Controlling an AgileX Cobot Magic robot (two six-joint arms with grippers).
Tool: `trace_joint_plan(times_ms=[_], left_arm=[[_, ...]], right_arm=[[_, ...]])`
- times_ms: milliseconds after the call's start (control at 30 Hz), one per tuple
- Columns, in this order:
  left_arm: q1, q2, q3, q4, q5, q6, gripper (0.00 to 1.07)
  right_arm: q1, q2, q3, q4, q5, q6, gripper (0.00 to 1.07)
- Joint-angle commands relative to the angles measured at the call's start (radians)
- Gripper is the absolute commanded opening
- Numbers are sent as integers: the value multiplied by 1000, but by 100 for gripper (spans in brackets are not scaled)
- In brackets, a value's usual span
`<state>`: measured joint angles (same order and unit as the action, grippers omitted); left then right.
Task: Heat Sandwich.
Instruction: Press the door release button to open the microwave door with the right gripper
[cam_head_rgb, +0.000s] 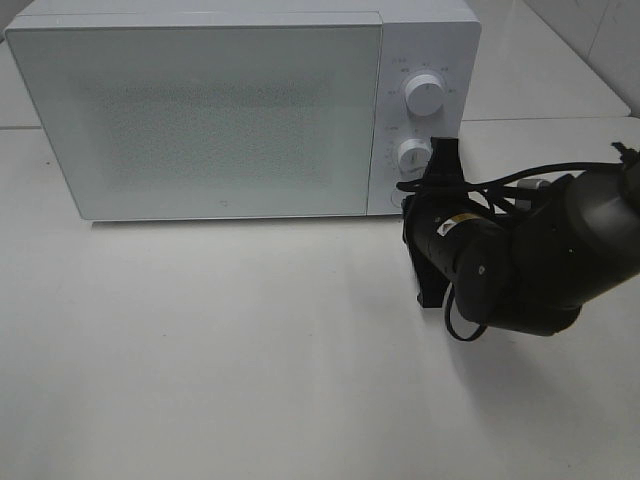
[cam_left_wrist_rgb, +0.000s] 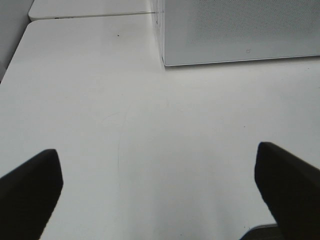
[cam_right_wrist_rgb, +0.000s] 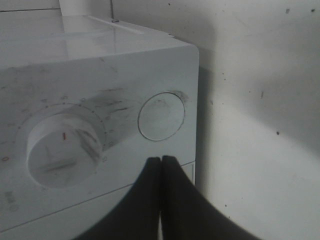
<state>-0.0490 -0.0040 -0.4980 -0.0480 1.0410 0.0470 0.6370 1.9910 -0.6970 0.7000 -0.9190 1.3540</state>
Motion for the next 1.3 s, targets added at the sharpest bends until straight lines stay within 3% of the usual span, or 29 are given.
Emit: trace_joint_plan(times_ms=[33,867,1300], left_arm=[[3,-23,3,-2,-3,-9,101],[3,-23,3,-2,-3,-9,101],[3,-23,3,-2,-3,-9,101]], right_arm=[[-12,25,-43,-3,25,-15,0],[-78,155,-222,23,60,-69,1],[-78,134,-225,22,-56,-76,2]])
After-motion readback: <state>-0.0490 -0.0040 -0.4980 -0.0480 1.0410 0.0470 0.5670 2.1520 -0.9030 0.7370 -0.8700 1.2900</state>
